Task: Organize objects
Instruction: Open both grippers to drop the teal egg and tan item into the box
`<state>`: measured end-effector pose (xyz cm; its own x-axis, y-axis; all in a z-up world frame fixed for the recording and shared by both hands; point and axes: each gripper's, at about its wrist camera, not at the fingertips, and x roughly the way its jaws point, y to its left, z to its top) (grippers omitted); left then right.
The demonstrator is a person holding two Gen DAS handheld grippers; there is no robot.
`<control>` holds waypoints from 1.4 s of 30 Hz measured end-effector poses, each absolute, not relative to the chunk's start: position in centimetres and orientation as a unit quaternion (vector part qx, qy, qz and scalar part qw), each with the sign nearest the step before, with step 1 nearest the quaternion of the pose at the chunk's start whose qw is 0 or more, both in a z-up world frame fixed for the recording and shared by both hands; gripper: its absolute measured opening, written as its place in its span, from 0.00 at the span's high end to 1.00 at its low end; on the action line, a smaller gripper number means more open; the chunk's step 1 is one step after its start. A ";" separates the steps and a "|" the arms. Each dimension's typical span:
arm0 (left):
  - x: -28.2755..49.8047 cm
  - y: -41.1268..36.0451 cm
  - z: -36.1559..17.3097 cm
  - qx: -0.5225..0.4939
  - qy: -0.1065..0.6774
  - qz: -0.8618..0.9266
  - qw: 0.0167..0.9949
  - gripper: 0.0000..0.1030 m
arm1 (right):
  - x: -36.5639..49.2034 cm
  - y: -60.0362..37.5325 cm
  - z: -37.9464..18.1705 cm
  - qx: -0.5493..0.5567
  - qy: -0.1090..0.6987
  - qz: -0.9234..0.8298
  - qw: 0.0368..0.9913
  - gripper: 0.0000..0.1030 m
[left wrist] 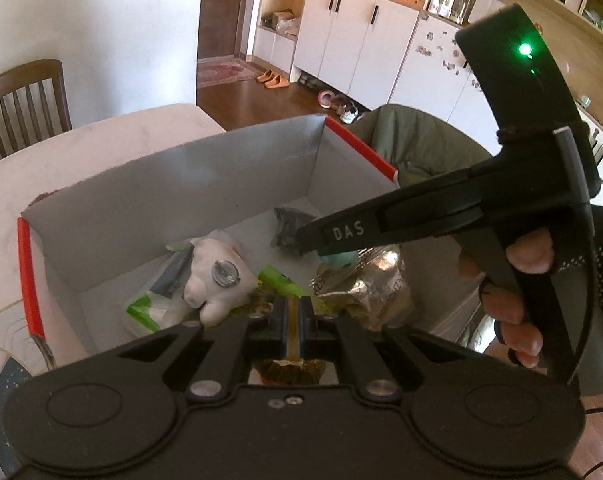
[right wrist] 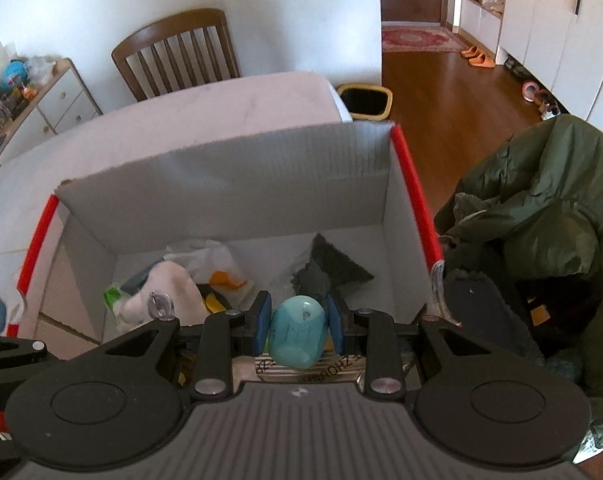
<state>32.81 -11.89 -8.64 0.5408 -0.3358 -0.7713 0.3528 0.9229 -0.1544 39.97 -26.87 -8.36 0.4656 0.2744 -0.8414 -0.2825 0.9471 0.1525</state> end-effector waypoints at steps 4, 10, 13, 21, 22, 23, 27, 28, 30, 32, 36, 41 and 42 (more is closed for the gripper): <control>33.2 -11.9 -9.3 0.015 0.453 -0.196 0.870 0.96 | 39.9 -26.5 -9.2 -0.012 0.499 0.167 0.850 0.72; 33.5 -11.8 -10.1 0.017 0.472 -0.192 0.860 0.95 | 40.1 -26.5 -9.4 -0.015 0.501 0.172 0.848 0.72; 33.5 -11.9 -10.3 0.021 0.479 -0.186 0.858 0.95 | 40.1 -26.4 -9.4 -0.017 0.499 0.174 0.849 0.72; 33.5 -11.8 -10.4 0.030 0.486 -0.176 0.856 0.85 | 39.6 -26.9 -8.6 -0.006 0.487 0.194 0.852 0.71; 33.5 -11.8 -10.4 0.031 0.485 -0.173 0.856 0.83 | 39.5 -27.0 -8.4 -0.004 0.486 0.197 0.852 0.71; 33.5 -11.7 -10.4 0.030 0.485 -0.172 0.857 0.82 | 39.3 -27.1 -8.2 -0.004 0.484 0.200 0.852 0.69; 33.1 -11.5 -10.2 0.025 0.483 -0.171 0.858 0.66 | 38.6 -27.6 -7.2 0.006 0.473 0.210 0.856 0.53; 32.9 -11.4 -10.1 0.024 0.480 -0.170 0.860 0.64 | 38.4 -27.7 -7.0 0.007 0.470 0.211 0.857 0.53; 32.6 -11.4 -9.8 0.026 0.474 -0.167 0.864 0.54 | 38.0 -27.9 -6.3 0.012 0.465 0.214 0.859 0.53; 32.2 -11.3 -9.4 0.022 0.470 -0.166 0.867 0.52 | 37.7 -28.2 -5.7 0.023 0.460 0.216 0.861 0.53; 31.4 -11.0 -8.6 0.019 0.457 -0.173 0.873 0.47 | 36.5 -28.7 -4.1 0.039 0.445 0.217 0.868 0.50; 30.1 -9.8 -7.0 0.016 0.434 -0.178 0.883 0.40 | 34.6 -29.1 -2.2 0.050 0.425 0.213 0.878 0.49; 29.9 -9.6 -6.6 0.016 0.429 -0.178 0.885 0.39 | 34.2 -29.2 -1.9 0.053 0.422 0.213 0.880 0.49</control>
<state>29.85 -9.56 -6.61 0.5682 -0.3020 -0.7655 0.3287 0.9361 -0.1254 34.20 -29.20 -1.89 0.5536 0.4200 -0.7191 -0.3300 0.9034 0.2736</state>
